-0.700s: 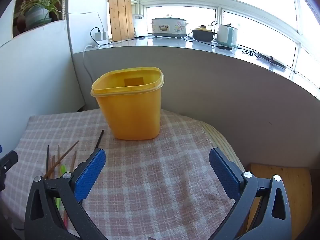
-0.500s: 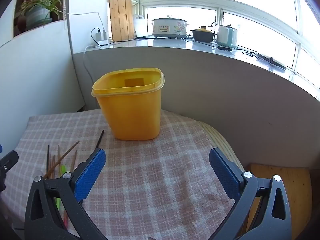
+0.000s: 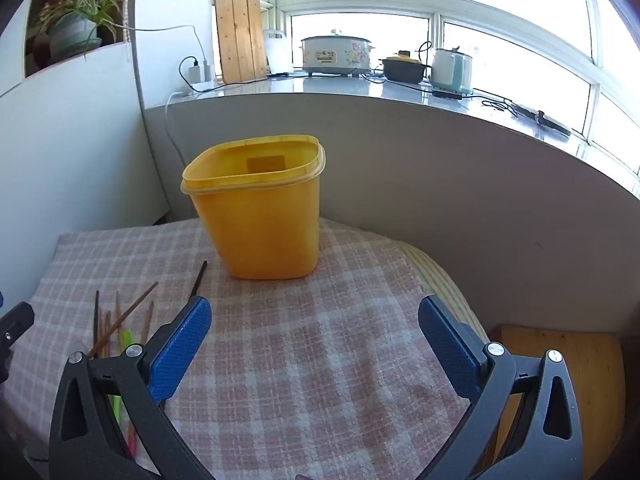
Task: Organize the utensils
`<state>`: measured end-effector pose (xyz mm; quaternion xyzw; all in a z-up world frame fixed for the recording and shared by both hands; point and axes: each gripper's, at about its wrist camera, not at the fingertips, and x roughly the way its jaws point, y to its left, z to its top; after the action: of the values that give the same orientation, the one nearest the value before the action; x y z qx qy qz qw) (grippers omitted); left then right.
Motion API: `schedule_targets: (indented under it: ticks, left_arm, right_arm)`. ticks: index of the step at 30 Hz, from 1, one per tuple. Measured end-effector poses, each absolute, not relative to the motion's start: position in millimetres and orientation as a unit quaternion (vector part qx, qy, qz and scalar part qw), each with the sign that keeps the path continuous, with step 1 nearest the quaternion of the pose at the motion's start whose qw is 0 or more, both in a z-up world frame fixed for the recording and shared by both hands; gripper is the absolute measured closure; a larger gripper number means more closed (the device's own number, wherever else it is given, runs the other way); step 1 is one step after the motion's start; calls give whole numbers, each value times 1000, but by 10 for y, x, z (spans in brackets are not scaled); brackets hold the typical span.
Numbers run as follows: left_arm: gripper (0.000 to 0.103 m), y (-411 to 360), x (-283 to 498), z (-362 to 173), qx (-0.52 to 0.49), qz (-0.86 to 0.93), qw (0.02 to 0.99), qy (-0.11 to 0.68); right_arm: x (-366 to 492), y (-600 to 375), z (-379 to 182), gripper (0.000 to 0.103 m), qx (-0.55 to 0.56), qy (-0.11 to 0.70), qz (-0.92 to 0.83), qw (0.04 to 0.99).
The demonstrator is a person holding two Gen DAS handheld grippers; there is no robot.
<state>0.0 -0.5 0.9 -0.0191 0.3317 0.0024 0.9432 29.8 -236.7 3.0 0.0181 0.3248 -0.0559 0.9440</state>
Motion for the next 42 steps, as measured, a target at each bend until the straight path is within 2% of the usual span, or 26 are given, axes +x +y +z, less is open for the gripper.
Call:
schedule_targets:
  ticks: [42]
  left_arm:
    - [0,-52,32,112,-22,1,944,328]
  right_arm:
    - [321,-2360,-5,1,22,330,-57,942]
